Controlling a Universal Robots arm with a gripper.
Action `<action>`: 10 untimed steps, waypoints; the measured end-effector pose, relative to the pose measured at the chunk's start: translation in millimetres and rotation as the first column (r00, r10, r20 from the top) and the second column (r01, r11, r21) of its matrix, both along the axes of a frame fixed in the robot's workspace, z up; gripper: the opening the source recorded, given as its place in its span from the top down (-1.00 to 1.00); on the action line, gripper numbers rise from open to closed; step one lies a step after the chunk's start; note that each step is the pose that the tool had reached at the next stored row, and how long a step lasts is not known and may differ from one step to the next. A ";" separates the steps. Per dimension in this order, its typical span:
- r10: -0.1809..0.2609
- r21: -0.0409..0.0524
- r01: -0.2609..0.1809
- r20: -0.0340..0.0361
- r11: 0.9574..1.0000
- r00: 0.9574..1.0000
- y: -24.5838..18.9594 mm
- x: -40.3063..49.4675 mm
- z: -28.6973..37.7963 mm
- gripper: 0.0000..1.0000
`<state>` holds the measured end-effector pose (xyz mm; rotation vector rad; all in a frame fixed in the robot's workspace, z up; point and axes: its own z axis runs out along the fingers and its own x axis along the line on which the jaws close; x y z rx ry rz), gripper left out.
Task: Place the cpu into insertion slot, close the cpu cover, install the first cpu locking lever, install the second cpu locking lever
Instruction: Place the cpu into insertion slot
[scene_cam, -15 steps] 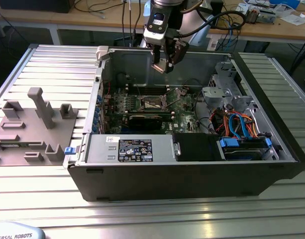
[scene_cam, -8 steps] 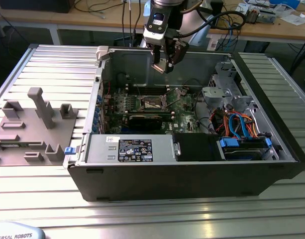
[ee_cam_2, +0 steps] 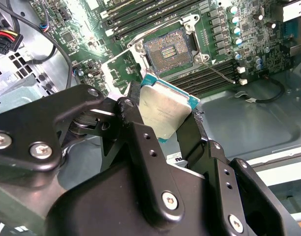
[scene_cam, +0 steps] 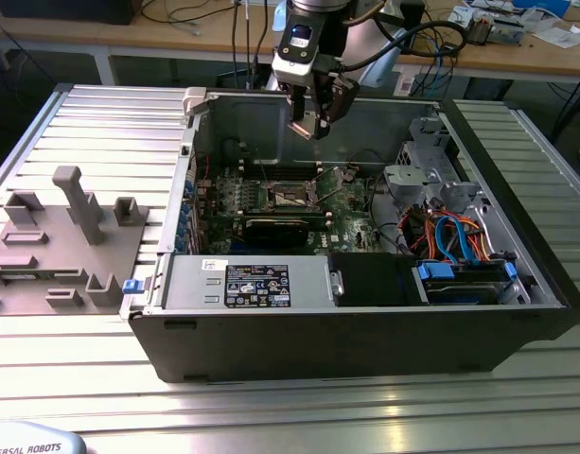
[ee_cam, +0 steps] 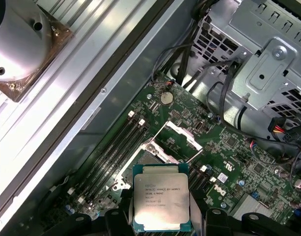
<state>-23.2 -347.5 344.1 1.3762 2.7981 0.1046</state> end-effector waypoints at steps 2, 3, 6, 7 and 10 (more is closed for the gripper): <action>-0.002 0.000 0.002 0.000 1.000 1.000 0.0 0.0 -0.1 -0.08; -0.003 0.000 0.003 0.000 1.000 1.000 0.0 0.0 -0.1 -0.08; -0.007 0.000 0.007 0.000 1.000 1.000 0.0 0.0 -0.2 -0.08; -0.007 0.000 0.007 0.000 1.000 1.000 0.0 0.0 -0.2 -0.08; -0.009 0.000 0.009 0.000 1.000 1.000 0.0 0.0 -0.2 -0.08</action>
